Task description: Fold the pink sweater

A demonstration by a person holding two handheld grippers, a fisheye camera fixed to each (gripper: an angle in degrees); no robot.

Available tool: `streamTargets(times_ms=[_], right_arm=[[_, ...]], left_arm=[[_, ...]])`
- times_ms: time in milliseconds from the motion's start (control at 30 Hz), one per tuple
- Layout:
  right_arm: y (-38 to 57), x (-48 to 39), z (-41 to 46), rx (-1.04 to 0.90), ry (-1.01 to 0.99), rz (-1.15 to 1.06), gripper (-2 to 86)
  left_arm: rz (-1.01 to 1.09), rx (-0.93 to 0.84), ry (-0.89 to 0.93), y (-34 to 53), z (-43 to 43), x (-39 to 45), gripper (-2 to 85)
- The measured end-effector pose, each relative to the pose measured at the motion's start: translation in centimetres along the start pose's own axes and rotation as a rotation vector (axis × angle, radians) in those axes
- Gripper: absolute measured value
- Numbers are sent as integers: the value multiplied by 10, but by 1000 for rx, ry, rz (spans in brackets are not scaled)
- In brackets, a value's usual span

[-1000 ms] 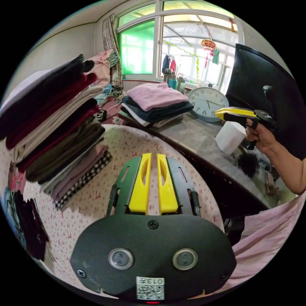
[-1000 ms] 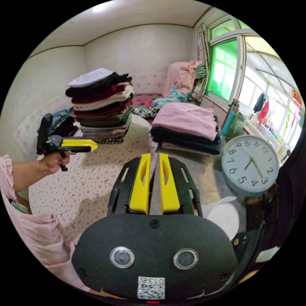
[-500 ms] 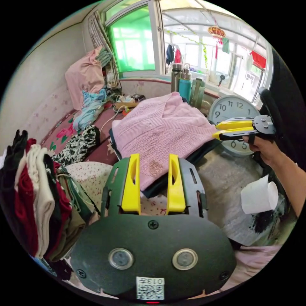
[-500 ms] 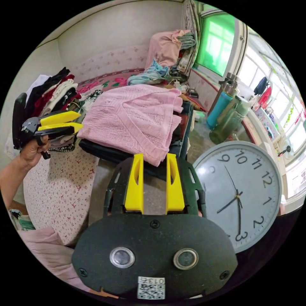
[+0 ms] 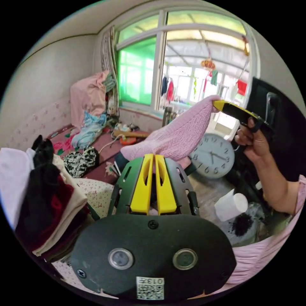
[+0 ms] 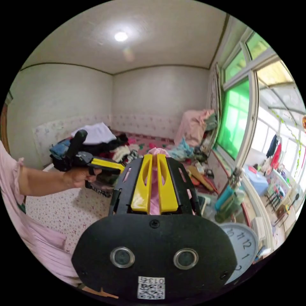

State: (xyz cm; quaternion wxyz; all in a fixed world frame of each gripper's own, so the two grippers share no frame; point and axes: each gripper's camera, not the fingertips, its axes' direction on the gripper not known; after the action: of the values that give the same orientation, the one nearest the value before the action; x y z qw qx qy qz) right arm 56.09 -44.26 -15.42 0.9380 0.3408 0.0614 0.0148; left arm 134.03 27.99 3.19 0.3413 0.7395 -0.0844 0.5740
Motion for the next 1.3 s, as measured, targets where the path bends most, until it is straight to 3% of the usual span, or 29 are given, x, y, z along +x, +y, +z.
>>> streamTargets(times_ms=[167, 267, 500, 600, 733, 800, 867, 933, 1100, 1233, 1300], right_arm=[[-71, -88, -116, 374, -132, -139, 17], [-89, -133, -154, 488, -157, -182, 18], [-87, -262, -164, 480, -297, -148, 23], [-66, -321, -104, 316, -405, -103, 32], [-13, -398, 11, -151, -501, -7, 54], [21, -412, 23, -174, -505, 71, 51], [55, -431, 32, -239, -461, 82, 51], [105, -459, 51, -423, -413, 54, 59], [202, -507, 87, -729, -382, 73, 87], [249, -523, 117, -848, -334, 200, 123], [259, -533, 129, -874, -318, 201, 127]], left_arm=[[57, 293, 82, 21, -189, -1, 1], [117, 394, 95, 55, -299, -1, 1], [56, 280, 50, 198, -453, -28, 2], [-136, 128, -83, 286, -473, -68, 4], [-509, -63, -201, 416, -483, -140, 8], [-652, -61, -237, 485, -508, -162, 16], [-653, -81, -250, 508, -518, -161, 38], [-599, -116, -219, 515, -511, -149, 62], [-358, -328, -45, 505, -429, -76, 142], [-233, -434, -99, 495, -386, -38, 160], [-215, -485, -164, 493, -371, -38, 124]])
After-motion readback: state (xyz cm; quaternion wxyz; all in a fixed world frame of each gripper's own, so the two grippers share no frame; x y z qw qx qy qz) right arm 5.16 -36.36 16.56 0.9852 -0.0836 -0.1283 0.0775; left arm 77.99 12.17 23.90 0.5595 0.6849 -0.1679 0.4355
